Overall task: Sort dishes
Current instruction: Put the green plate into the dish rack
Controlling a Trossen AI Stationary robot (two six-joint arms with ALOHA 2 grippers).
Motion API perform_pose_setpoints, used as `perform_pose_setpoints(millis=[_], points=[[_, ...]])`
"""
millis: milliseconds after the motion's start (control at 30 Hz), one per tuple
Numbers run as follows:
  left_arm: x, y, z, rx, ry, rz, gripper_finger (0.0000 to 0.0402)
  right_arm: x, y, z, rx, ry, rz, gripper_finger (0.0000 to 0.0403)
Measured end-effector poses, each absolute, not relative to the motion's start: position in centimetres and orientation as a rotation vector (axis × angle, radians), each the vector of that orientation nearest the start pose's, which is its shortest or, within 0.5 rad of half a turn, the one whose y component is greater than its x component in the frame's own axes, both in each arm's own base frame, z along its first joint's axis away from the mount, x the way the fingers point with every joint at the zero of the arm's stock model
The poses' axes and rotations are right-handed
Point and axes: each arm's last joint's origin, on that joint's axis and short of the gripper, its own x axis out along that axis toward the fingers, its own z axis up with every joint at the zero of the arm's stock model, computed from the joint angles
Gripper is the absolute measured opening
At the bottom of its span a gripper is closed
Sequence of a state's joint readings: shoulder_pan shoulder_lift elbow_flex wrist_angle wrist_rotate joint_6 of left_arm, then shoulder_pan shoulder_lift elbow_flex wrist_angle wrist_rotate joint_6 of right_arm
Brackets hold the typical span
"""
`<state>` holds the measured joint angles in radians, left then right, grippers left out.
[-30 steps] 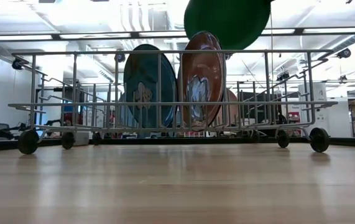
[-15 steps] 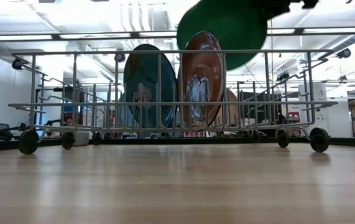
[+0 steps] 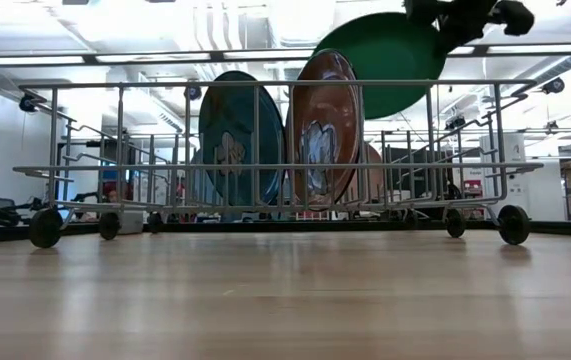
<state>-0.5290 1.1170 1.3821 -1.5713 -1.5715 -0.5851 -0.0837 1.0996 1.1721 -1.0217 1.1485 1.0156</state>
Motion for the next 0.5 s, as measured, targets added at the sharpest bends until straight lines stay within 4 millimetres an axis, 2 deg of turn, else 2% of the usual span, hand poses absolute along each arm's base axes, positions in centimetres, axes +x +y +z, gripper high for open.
perform_pose_setpoints(millis=[133, 500], points=[[13.3, -4.2, 39.7, 0.642, 0.375, 1.013, 0.0211, 19.0, -4.2, 34.9, 0.288, 0.260, -1.373, 0.0000], [12.9, -3.9, 39.8, 0.617, 0.361, 1.016, 0.0211, 19.7, -4.4, 35.9, 0.162, 0.262, -1.354, 0.0000]])
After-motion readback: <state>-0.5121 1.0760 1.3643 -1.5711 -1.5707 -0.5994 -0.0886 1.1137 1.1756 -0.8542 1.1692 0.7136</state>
